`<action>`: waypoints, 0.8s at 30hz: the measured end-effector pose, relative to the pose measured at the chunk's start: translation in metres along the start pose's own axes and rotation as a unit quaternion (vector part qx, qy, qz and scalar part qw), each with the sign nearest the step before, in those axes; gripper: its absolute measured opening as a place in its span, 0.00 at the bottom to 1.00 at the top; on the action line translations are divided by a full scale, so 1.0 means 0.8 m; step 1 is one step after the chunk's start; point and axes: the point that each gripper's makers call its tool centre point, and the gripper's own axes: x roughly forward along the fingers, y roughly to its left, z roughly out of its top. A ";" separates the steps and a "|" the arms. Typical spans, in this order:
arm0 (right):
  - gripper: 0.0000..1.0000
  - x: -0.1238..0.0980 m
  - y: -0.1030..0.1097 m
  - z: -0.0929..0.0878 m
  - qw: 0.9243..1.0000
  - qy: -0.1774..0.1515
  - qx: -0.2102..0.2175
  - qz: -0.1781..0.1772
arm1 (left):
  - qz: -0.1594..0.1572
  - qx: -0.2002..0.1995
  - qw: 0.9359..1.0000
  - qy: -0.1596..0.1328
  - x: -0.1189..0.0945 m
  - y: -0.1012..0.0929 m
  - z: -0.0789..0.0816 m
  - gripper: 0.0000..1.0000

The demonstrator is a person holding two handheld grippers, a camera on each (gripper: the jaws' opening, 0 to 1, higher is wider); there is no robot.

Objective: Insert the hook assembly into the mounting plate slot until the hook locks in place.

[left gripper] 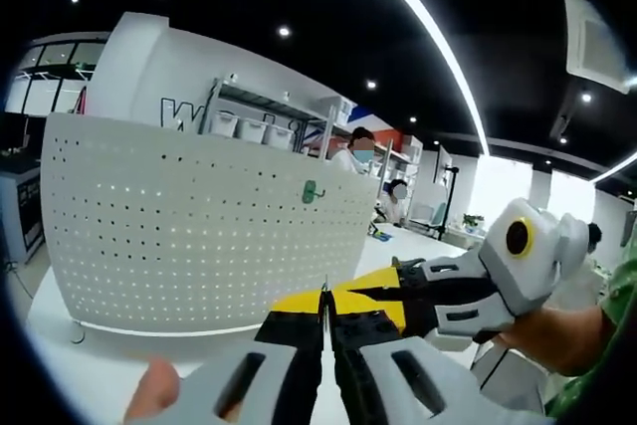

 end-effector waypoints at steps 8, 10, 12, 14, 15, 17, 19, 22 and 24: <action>0.02 -0.002 0.001 -0.001 1.000 0.002 -0.002 0.003 | -0.003 0.005 1.000 0.005 0.001 -0.002 -0.002 0.01; 0.02 -0.002 0.001 -0.002 1.000 0.004 -0.003 0.004 | -0.003 0.010 1.000 0.007 0.001 -0.003 -0.003 0.01; 0.02 -0.003 0.001 -0.003 1.000 0.005 0.002 0.005 | -0.002 0.017 1.000 0.011 0.001 -0.004 -0.004 0.01; 0.02 -0.003 0.001 -0.003 1.000 0.004 0.004 0.006 | -0.002 0.019 1.000 0.011 0.001 -0.004 -0.004 0.01; 0.01 -0.003 0.001 -0.003 1.000 0.005 0.005 0.006 | -0.002 0.018 1.000 0.012 0.001 -0.004 -0.004 0.01; 0.01 -0.003 0.001 -0.003 1.000 0.004 0.006 0.006 | -0.003 0.018 1.000 0.014 0.001 -0.004 -0.004 0.02; 0.01 -0.003 0.000 -0.002 1.000 0.002 0.014 0.004 | -0.005 0.022 1.000 0.014 0.001 -0.005 -0.003 0.02; 0.01 -0.003 0.000 -0.002 1.000 0.003 0.021 0.004 | -0.004 0.027 1.000 0.015 0.001 -0.005 -0.003 0.02; 0.01 -0.004 -0.001 -0.002 1.000 0.001 0.027 0.004 | -0.006 0.025 1.000 0.013 0.001 -0.005 -0.002 0.02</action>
